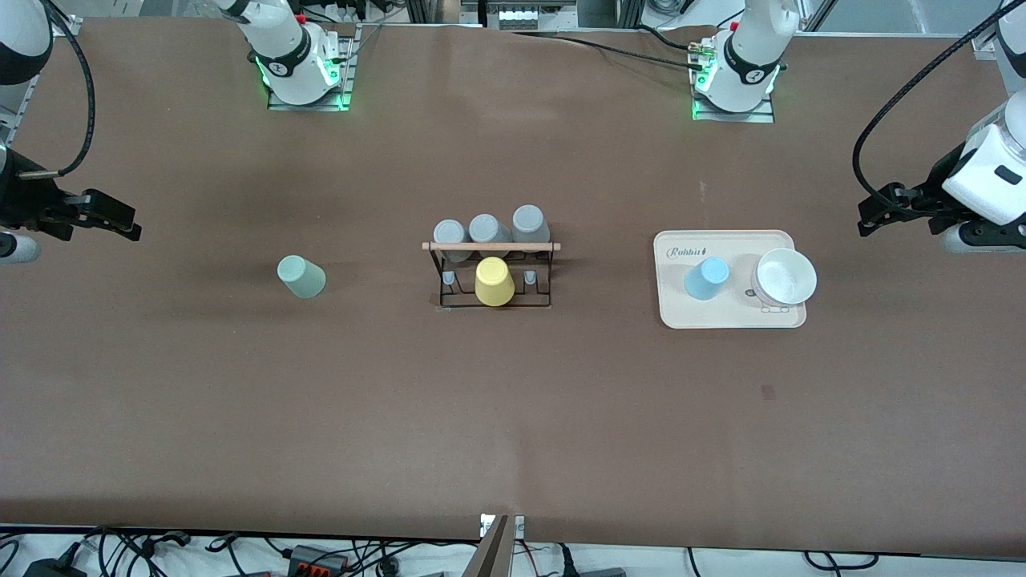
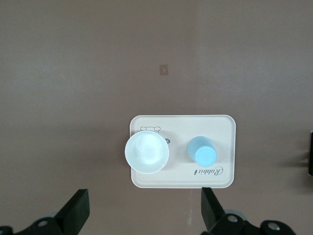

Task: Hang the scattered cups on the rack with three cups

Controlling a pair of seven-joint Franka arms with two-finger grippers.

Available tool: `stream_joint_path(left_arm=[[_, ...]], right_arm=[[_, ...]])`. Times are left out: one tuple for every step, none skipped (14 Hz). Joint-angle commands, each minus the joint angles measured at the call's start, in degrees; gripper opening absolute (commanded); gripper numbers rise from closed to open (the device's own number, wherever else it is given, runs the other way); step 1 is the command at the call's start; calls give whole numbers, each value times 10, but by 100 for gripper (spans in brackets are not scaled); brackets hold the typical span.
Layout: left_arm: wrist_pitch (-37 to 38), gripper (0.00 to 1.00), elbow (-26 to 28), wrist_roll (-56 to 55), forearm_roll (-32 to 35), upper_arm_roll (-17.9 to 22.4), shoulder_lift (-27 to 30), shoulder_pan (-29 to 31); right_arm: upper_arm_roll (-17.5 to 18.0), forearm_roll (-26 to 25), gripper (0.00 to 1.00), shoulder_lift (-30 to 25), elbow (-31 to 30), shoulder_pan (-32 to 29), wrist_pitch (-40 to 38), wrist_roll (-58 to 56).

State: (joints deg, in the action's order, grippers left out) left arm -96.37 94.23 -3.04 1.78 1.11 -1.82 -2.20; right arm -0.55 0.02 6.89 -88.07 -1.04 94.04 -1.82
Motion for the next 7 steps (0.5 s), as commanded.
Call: stream_joint_path(left_arm=[[6,100,-16,-2,6,-2,-3,-3],[6,100,-16,-1,4,-1,-2,-2],[6,100,-16,-1,3,-1,-2,1],[5,100,-16,0,3,-1,-2,1],[5,100,-16,1,3,-1,-2,-1],[5,100,-15,1,3,-2,-2,-2],[6,100,-15,0,3,-1,-2,-1]], right_arm=[[1,10,100,-9,-7,-2,-3,9],[1,10,100,-8,-6,-3,-3,9],[1,10,100,-9,-7,-3,-4,9],[1,10,100,-9,-6,-3,-4,9],[1,10,100,-9,-6,-2,-4,9],[1,10,100,-8,-6,-3,-4,9],[1,10,100,-8,-6,-3,-4,9]])
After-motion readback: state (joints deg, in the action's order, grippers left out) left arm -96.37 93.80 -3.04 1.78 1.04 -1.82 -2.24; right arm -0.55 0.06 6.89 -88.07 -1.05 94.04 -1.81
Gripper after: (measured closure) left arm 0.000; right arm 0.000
